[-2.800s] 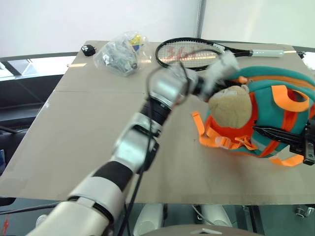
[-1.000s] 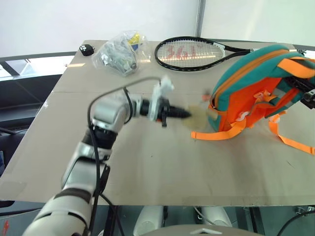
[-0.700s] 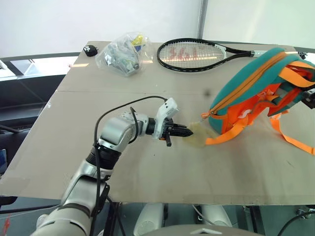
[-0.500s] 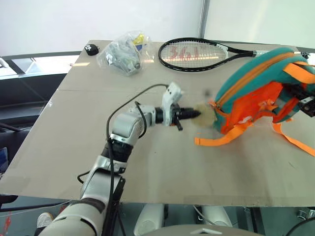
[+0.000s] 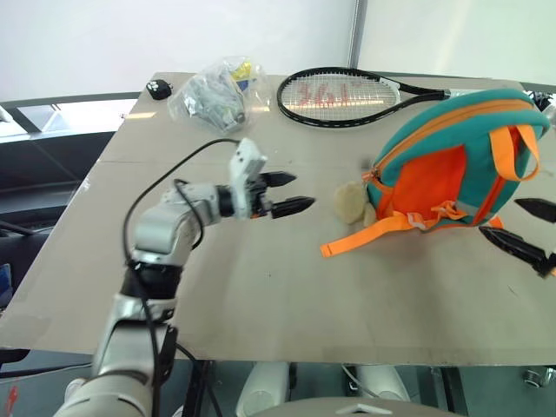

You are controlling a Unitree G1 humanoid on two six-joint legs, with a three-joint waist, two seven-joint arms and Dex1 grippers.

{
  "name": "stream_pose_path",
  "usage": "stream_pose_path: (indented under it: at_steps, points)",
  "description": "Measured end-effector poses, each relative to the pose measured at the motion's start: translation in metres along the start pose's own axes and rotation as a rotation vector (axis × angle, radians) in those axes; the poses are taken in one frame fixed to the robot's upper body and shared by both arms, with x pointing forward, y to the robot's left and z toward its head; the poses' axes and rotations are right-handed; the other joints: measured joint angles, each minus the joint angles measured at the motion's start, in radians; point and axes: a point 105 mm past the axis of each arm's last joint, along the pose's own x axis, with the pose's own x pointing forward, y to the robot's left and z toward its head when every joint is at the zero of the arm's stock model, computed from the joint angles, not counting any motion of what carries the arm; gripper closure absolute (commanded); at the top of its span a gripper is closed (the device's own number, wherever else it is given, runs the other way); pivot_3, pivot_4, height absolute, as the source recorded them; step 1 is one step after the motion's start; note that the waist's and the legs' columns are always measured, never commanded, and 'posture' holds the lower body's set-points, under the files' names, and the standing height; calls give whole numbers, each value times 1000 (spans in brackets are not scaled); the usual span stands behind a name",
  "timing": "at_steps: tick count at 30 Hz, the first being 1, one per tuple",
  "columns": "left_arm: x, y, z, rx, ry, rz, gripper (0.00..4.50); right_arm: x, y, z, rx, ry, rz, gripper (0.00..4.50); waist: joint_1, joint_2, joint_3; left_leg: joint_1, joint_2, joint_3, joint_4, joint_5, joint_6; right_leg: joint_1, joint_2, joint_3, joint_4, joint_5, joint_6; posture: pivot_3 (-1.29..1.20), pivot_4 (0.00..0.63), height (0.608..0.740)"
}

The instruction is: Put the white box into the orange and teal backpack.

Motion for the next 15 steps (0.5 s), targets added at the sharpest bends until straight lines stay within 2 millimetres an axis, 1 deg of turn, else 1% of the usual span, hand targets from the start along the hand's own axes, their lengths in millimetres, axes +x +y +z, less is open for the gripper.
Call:
stream_pose_path:
  at_steps: [2,5,9,11,12,15]
  points:
    - [-9,-2,-9,-7,10,17,71,-5,6,-9,11,36,25,0,2,0,0,1,0,-1,1,0,1,2,0,0,0,0,0,0,150,740]
    - [-20,-13,-21,-4,20,38,71,-14,20,-31,16,98,67,0,15,-1,0,0,-1,-1,2,0,1,2,-1,0,-1,0,0,0,150,740]
    - [-31,-22,-21,12,-11,96,71,-17,19,-41,-7,71,23,0,13,-2,-1,0,-1,0,3,1,-1,2,-1,1,-1,0,0,0,150,740]
    - [-42,-27,-26,-6,-18,135,71,-19,16,-55,-18,90,-8,0,11,-2,-2,1,0,0,2,2,-3,2,-1,1,-1,0,0,0,150,740]
    - [-53,-30,-34,-20,7,160,71,-21,14,-62,-19,104,-28,0,8,-1,-1,1,1,1,0,2,-4,1,-1,1,-1,0,0,0,150,740]
    - [-77,-32,-52,-53,77,208,71,-26,8,-67,-19,107,-67,0,7,-1,-2,2,3,1,0,2,-4,1,-1,1,-1,0,-1,0,150,740]
